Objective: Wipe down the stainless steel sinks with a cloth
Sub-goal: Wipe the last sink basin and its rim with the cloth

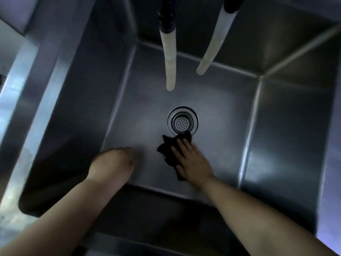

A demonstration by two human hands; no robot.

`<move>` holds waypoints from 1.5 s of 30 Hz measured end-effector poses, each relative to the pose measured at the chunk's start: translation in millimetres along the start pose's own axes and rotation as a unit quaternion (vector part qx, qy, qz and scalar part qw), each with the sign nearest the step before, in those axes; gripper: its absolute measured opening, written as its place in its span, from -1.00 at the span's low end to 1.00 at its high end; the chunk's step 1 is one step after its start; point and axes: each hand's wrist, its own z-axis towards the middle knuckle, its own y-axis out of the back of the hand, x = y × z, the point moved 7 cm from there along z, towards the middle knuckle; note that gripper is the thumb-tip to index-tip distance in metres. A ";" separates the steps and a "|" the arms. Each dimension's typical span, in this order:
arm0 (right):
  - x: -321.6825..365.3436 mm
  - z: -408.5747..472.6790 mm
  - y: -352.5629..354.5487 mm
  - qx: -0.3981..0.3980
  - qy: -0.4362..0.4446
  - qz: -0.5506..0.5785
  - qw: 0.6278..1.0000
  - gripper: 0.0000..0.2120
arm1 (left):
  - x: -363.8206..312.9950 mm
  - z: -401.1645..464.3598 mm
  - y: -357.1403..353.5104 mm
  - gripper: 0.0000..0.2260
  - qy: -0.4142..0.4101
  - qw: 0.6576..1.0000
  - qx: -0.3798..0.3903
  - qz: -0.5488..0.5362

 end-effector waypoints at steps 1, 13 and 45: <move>-16.6 -5.2 3.7 -0.001 -0.021 0.000 1.000 -0.33 | -2.4 1.1 -2.5 -0.75 -0.007 1.000 0.002 0.009; -142.9 -21.6 20.5 -0.036 -0.390 0.069 0.918 -0.41 | -3.0 8.9 -17.6 -0.76 -0.019 0.997 0.045 0.066; 86.8 -130.6 285.8 -0.288 -0.389 0.717 0.502 -0.82 | -101.0 -154.4 178.8 -0.81 -0.277 0.929 -0.084 -0.229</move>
